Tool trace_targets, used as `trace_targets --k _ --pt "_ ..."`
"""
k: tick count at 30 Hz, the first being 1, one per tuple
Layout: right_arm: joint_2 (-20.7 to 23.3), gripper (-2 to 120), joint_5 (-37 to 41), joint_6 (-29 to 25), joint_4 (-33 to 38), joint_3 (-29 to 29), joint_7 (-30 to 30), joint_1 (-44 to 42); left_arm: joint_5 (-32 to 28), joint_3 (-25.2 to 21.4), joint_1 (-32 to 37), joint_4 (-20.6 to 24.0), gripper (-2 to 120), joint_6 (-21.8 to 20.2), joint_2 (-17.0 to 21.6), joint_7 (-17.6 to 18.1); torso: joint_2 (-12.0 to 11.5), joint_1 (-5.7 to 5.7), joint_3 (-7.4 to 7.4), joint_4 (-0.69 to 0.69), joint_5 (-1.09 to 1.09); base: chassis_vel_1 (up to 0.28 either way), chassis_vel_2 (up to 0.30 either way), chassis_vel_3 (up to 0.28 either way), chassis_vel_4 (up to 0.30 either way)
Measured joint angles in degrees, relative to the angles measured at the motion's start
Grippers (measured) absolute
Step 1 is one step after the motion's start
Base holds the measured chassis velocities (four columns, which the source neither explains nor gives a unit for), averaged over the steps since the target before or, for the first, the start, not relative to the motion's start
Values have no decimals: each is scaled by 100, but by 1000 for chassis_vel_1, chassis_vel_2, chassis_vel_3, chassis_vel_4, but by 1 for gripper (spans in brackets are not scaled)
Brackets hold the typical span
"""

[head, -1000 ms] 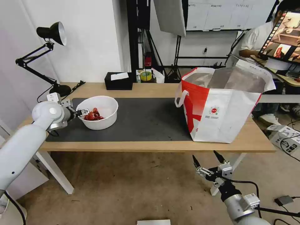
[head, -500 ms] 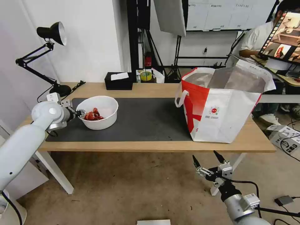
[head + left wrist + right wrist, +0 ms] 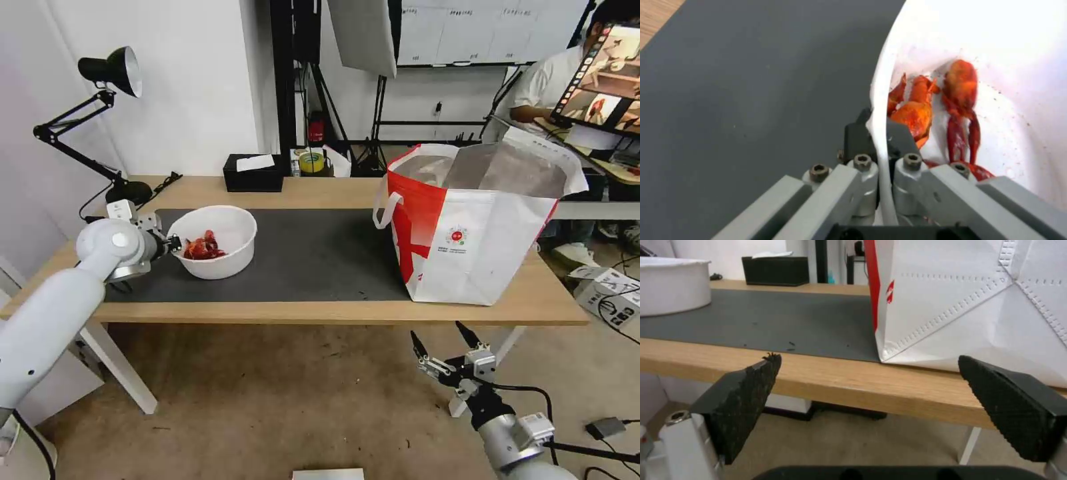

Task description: Pick up the trash from the table and place it into the takeout bag.

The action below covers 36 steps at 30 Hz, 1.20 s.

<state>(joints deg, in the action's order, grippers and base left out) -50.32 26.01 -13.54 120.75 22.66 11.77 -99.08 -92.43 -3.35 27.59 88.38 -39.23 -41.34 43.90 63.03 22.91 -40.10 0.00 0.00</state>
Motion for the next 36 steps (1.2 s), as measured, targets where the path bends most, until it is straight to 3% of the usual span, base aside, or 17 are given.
trace_targets --k 10,16,26,34,36 --pt "0 100 0 0 0 0 0 0 -55 -128 99 145 0 47 41 -6 0 0 0 1 -1 0 0 0 0" --pt "0 100 0 0 0 0 0 0 -200 -173 -73 522 0 210 29 -2 0 0 0 0 0 0 0 0 0" --pt "0 100 0 0 0 0 0 0 -393 185 -741 1061 0 307 -198 194 0 0 0 0 0 0 0 0 0" --pt "0 100 0 0 0 0 0 0 -517 578 -1315 1201 0 357 -443 318 0 0 0 1 1 0 0 0 0" --pt "0 100 0 0 0 0 0 0 -584 772 -1614 1184 0 376 -668 414 0 0 0 0 1 0 0 0 0"
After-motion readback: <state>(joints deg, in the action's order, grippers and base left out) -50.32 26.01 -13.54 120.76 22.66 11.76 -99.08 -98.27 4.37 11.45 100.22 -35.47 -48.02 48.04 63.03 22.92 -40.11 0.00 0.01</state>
